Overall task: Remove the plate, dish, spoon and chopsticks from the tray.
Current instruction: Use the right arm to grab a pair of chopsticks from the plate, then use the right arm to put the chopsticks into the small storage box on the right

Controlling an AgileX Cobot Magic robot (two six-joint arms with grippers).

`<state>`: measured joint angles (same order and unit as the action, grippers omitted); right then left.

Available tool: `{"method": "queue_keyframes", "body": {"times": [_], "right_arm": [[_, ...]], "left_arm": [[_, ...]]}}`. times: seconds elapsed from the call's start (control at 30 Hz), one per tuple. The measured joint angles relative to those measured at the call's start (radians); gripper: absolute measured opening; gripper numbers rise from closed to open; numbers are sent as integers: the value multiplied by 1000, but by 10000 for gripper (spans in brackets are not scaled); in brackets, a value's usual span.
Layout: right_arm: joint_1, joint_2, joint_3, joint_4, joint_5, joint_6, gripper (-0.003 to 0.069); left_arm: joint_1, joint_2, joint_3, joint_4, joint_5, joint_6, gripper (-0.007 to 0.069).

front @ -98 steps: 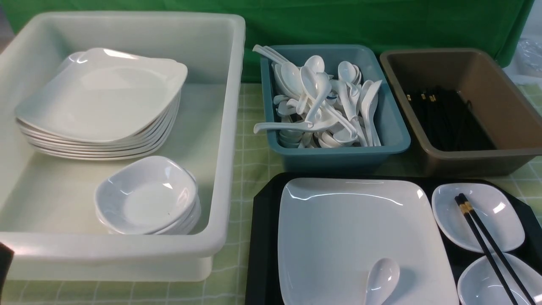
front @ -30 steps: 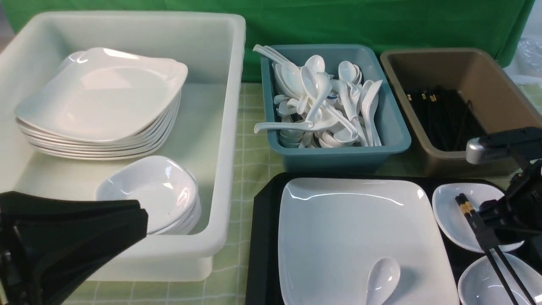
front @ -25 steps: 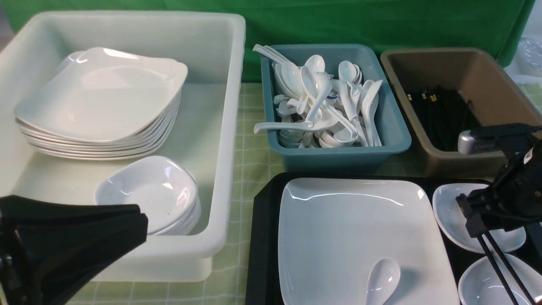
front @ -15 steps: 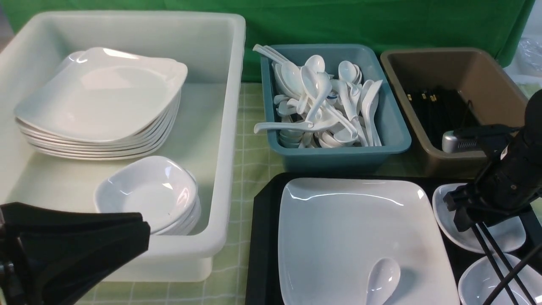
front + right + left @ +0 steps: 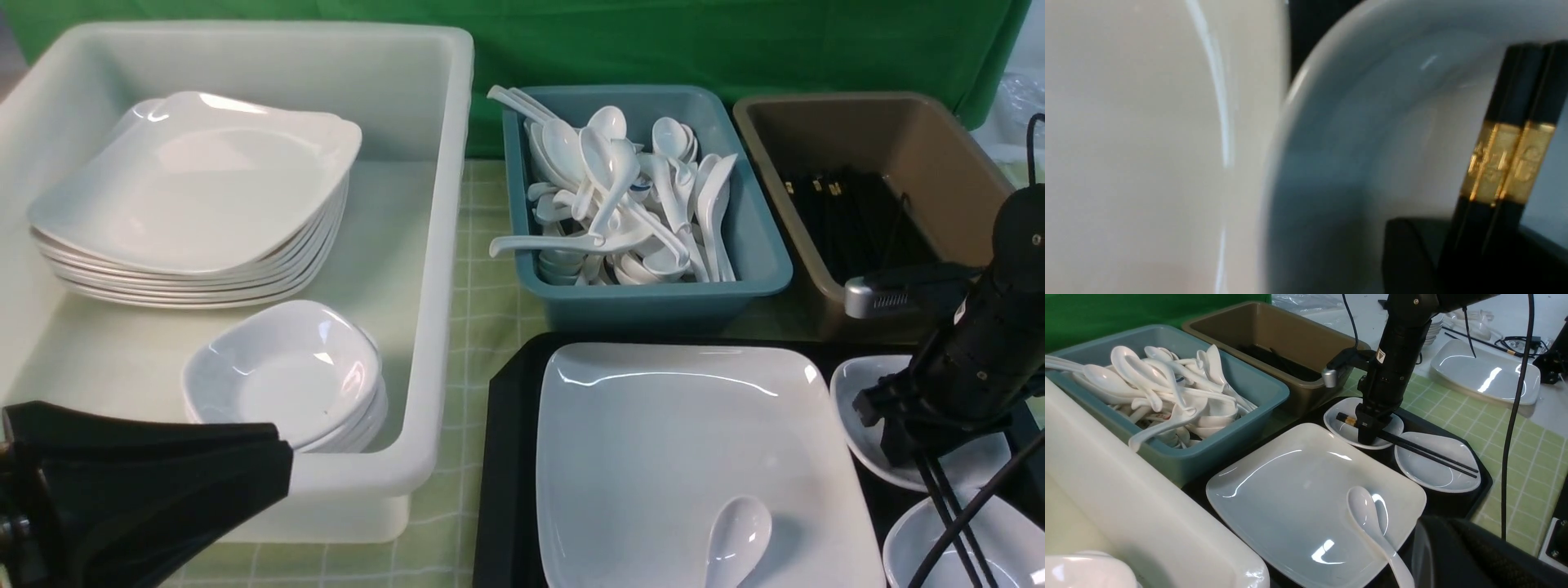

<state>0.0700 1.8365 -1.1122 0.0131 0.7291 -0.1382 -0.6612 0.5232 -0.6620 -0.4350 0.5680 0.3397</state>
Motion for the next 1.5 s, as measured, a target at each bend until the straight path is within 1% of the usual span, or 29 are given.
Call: {"method": "queue_keyframes", "body": {"times": [0.07, 0.1, 0.27, 0.3, 0.43, 0.5, 0.53, 0.57, 0.7, 0.77, 0.8, 0.87, 0.93, 1.0, 1.07, 1.1, 1.13, 1.2, 1.27, 1.3, 1.37, 1.4, 1.43, 1.47, 1.5], "right_arm": [[0, -5, 0, 0, 10, -20, 167], [0, -11, 0, 0, 13, -31, 136], [0, -68, -1, 5, 36, -69, 141], [0, -100, -9, 18, 66, -82, 141], [0, -182, -56, 110, 143, -143, 141], [0, -218, -103, 203, 159, -179, 141], [-8, -227, -195, 291, 152, -197, 141], [-9, -223, -205, 298, 151, -197, 141], [-72, -102, -442, 440, 125, -198, 141], [-126, 19, -600, 521, 119, -191, 141], [-141, 80, -658, 541, 117, -187, 141], [-178, 211, -840, 564, 94, -165, 141], [-196, 323, -970, 556, 53, -156, 141], [-203, 400, -1042, 526, 23, -138, 141], [-204, 444, -1076, 493, 3, -123, 176], [-204, 455, -1078, 480, 3, -118, 213], [-204, 461, -1078, 457, 13, -115, 289], [-204, 463, -1080, 426, 37, -114, 401], [-204, 452, -1084, 402, 77, -113, 485], [-204, 447, -1085, 390, 104, -112, 507], [-204, 411, -1086, 361, 177, -112, 509], [-204, 406, -1086, 361, 187, -112, 509], [-201, 366, -1087, 330, 268, -112, 462], [-197, 339, -1087, 308, 316, -112, 424], [-194, 305, -1088, 279, 373, -106, 369]], "left_arm": [[0, 0, 0, 0, 0, 0, 24], [0, 0, 0, 0, 0, 0, 24], [0, 0, 0, 0, -9, 1, 24], [0, 0, 0, 0, -28, 1, 24], [0, 0, 0, 0, -93, 1, 24], [0, 0, 0, 0, -146, 1, 24], [0, 0, 0, 1, -194, 1, 24], [0, 0, 0, 1, -202, 1, 24], [0, 0, 0, 2, -244, 1, 24], [0, 0, 0, 2, -249, 1, 24], [0, 1, 0, 2, -249, 0, 24], [0, 1, 0, 2, -249, -6, 24], [0, 1, 0, 2, -249, -6, 24], [0, 1, 0, 4, -250, -6, 24], [0, 1, 0, 7, -251, -6, 24], [0, 1, 0, 8, -251, -6, 24], [0, 1, 0, 8, -252, -6, 24], [0, 1, 0, 13, -252, -5, 24], [0, 1, 0, 24, -252, -3, 24], [0, 1, 0, 31, -252, -3, 24], [0, 1, 0, 48, -252, -3, 24], [0, 1, 0, 50, -252, -3, 24], [0, 1, 0, 66, -252, -4, 24], [0, 1, 0, 75, -252, -4, 24], [0, 1, 0, 87, -252, -4, 24]]}}
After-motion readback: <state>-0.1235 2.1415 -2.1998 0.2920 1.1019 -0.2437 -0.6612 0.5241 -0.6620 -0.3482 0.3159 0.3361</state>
